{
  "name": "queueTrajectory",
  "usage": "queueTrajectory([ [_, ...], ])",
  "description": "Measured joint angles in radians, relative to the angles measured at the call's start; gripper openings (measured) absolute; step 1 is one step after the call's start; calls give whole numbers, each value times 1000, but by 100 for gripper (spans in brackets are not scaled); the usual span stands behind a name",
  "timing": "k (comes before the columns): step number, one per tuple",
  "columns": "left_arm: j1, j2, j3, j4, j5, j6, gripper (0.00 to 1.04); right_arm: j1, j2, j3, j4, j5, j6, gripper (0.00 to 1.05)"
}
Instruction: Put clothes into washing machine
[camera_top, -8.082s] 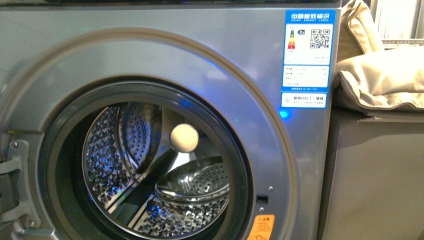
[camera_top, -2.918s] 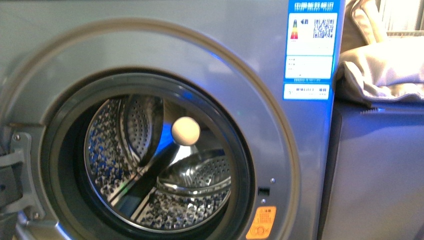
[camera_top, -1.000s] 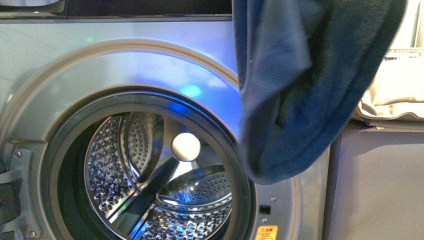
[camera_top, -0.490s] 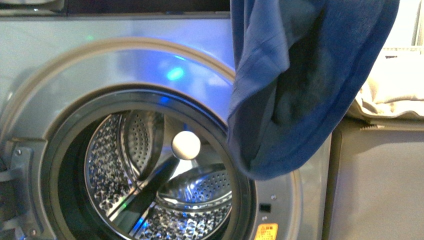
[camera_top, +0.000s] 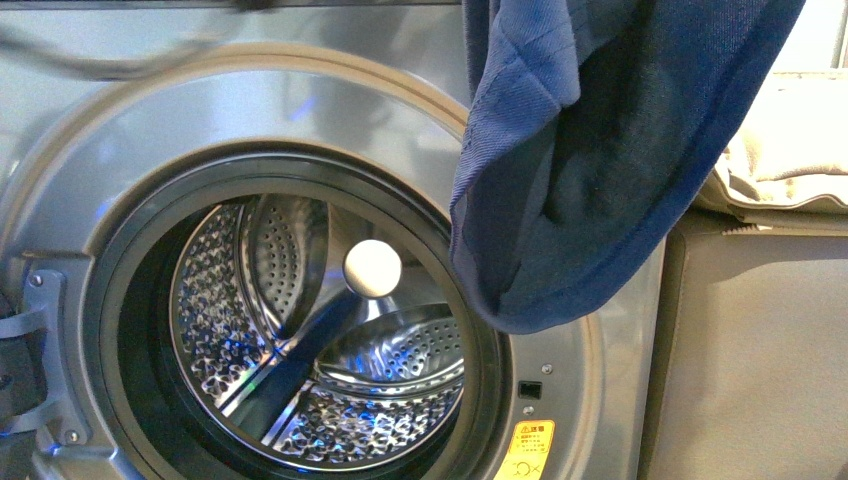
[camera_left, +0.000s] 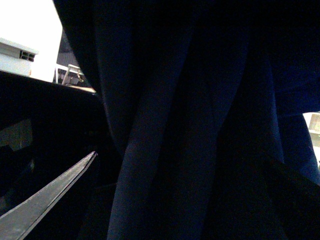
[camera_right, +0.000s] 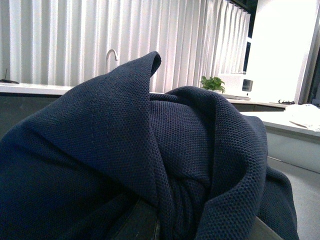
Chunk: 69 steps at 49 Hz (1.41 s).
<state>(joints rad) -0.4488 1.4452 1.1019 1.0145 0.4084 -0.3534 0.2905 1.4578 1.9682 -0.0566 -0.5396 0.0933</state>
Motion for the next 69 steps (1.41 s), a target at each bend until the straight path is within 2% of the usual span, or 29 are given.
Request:
queueTrajectory([
  [20,-109,100,180,-26,-43,57,98,0,0,0,0,1,0,15],
  [27,-143,102,200,13,-41,39,98,0,0,0,0,1,0,15],
  [35,-190,101,173,140,27,-17,98,0,0,0,0,0,0,15],
  [43,-202,100,158,163,60,-36,98,0,0,0,0,0,0,15],
  [51,-212,100,171,111,31,-7,98,0,0,0,0,1,0,15],
  [56,-221,112,208,76,-21,16,98,0,0,0,0,1,0,15],
  [69,-246,132,277,69,-78,35,98,0,0,0,0,2,0,15],
])
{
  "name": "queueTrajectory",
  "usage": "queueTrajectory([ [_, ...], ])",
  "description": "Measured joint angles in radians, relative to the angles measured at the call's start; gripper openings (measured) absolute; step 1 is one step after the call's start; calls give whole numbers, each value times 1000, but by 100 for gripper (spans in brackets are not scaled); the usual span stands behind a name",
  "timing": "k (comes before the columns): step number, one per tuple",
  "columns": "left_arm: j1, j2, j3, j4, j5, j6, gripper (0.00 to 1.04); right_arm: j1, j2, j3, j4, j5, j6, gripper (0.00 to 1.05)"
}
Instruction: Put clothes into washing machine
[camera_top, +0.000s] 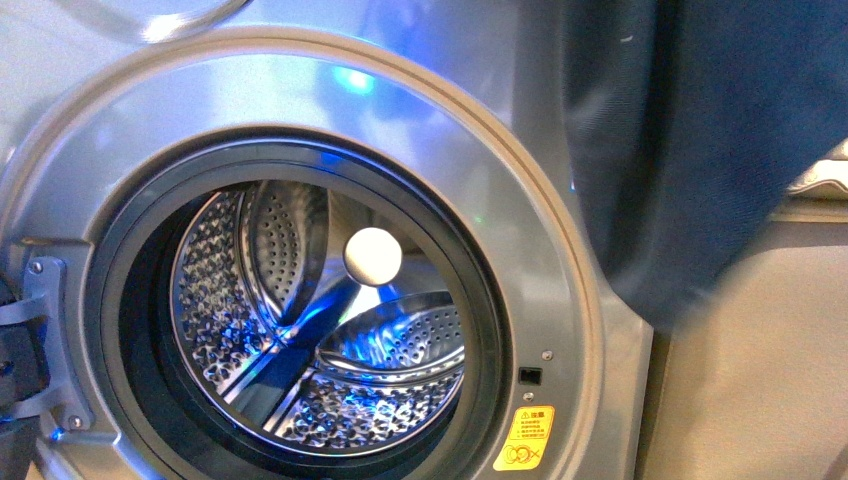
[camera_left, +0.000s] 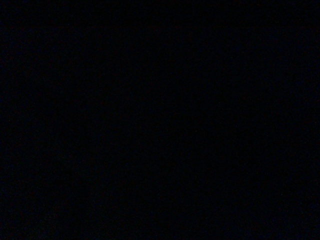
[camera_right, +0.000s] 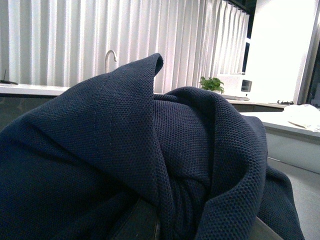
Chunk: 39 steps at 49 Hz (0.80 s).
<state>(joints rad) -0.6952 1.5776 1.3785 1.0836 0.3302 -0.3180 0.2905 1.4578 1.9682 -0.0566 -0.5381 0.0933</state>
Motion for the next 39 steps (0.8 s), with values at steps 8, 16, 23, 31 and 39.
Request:
queueTrajectory([
  [8,-15,12,29,-51,-31,39,98,0,0,0,0,1,0,15],
  [16,-27,45,79,-111,-119,89,98,0,0,0,0,4,0,15],
  [23,-27,64,116,-121,-204,93,89,0,0,0,0,6,0,15],
  [31,-27,65,133,-160,-280,111,59,0,0,0,0,6,0,15],
  [39,-19,74,149,-200,-343,132,33,0,0,0,0,7,-1,44],
])
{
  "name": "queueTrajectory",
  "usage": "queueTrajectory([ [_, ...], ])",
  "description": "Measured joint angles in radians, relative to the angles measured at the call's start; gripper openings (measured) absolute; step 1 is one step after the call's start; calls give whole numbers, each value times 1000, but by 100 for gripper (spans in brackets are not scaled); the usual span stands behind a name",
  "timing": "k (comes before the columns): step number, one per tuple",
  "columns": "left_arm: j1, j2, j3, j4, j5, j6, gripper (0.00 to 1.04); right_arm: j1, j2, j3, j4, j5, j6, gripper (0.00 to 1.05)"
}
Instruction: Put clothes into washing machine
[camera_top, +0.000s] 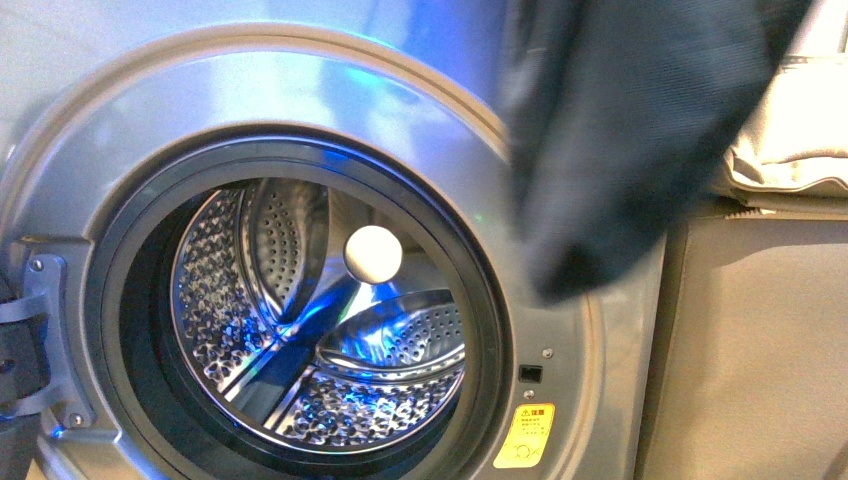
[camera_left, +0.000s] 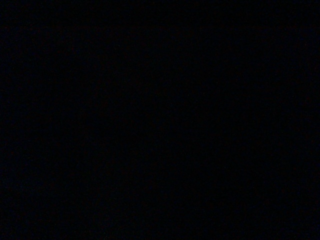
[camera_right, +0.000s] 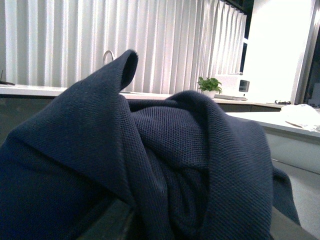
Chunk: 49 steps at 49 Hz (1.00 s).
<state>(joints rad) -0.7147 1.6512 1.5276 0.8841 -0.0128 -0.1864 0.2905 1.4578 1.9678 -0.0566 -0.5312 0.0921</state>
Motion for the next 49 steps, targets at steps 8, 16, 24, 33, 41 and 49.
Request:
queueTrajectory([
  [8,21,10,4,-29,-39,1,12,0,0,0,0,0,1,70],
  [16,53,-7,-43,-25,-39,2,11,0,0,0,0,0,1,97],
  [24,100,-68,-242,28,-3,7,11,0,-5,1,1,-1,1,97],
  [33,174,-121,-447,113,50,11,11,0,-5,1,1,0,1,97],
  [41,235,-129,-583,191,79,14,11,0,-5,1,1,-1,1,97],
  [49,290,-101,-718,275,106,15,11,0,-5,1,1,-1,1,97],
])
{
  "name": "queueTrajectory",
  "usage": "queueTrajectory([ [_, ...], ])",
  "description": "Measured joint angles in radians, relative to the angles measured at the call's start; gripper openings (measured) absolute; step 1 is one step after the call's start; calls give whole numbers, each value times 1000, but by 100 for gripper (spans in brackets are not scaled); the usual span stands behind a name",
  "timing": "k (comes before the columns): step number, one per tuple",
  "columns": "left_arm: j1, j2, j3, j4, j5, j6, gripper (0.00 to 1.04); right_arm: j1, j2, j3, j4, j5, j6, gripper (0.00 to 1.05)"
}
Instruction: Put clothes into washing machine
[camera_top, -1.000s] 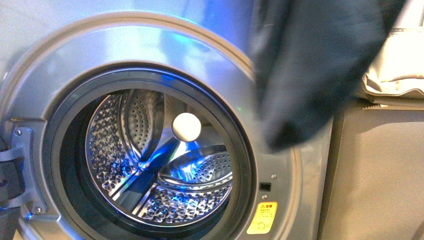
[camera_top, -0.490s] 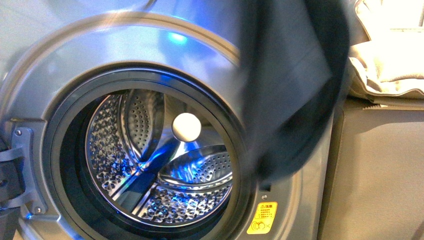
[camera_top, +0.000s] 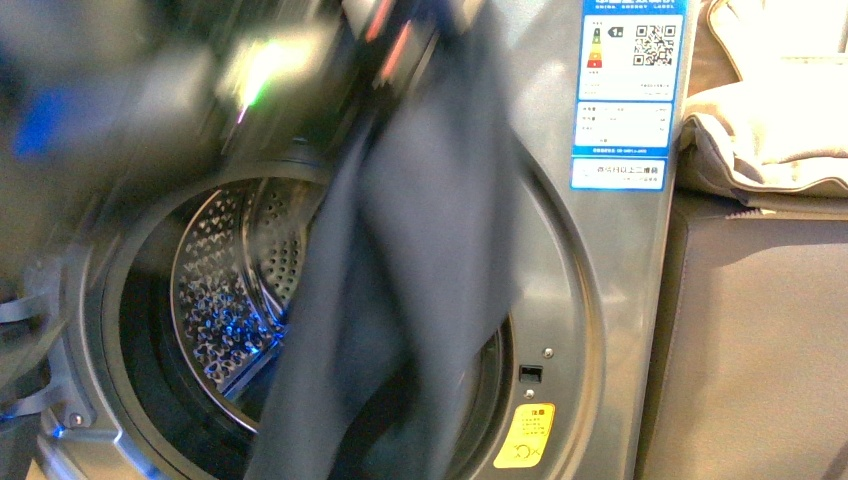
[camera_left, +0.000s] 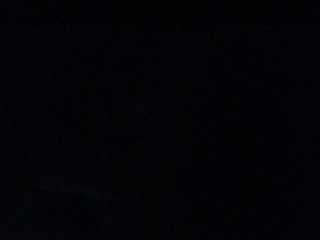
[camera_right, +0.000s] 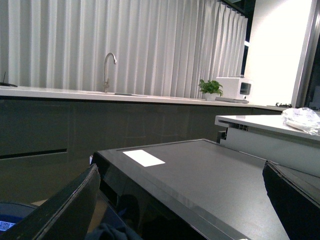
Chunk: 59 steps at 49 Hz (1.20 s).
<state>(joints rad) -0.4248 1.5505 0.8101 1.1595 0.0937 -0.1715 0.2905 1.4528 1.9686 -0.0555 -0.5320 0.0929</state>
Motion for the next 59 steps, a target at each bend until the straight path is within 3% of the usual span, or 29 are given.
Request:
queueTrajectory([
  [24,101,225,-109,104,35,44,11,0,0,0,0,0,0,97],
  [59,195,502,47,-42,-25,97,11,0,0,0,0,0,0,97],
])
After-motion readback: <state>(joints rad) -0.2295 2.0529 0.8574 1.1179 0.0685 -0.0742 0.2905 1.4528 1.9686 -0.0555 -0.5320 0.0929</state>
